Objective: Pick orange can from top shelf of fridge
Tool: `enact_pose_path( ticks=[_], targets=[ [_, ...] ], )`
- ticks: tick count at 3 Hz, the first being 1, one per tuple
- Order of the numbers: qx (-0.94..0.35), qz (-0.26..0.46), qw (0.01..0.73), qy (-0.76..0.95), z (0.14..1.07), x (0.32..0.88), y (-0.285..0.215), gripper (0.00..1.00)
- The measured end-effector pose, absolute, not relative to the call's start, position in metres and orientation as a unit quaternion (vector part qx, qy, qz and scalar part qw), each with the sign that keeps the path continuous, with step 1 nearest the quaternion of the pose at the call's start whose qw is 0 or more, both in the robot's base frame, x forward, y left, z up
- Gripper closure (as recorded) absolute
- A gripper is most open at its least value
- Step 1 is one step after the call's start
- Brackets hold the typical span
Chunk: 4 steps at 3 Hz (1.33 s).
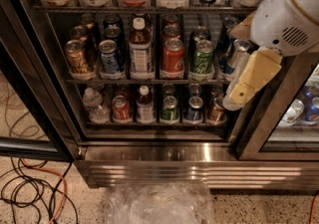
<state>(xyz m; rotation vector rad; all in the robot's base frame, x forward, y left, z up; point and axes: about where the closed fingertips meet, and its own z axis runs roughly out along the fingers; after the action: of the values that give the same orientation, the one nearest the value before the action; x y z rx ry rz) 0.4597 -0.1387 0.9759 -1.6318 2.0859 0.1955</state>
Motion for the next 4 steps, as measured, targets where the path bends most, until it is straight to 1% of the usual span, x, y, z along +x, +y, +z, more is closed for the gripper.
enact_pose_path(
  ticks=[1, 2, 3, 4],
  targets=[
    [-0.596, 0.071, 0.241, 0.762, 0.976, 0.460, -0.139, 0.00],
    [-0.591, 0.096, 0.267, 0.755, 0.981, 0.466, -0.120, 0.00],
    [-0.608, 0.118, 0.316, 0.719, 1.007, 0.473, -0.078, 0.00],
    [-0.633, 0.134, 0.349, 0.678, 1.030, 0.480, -0.034, 0.00]
  ],
)
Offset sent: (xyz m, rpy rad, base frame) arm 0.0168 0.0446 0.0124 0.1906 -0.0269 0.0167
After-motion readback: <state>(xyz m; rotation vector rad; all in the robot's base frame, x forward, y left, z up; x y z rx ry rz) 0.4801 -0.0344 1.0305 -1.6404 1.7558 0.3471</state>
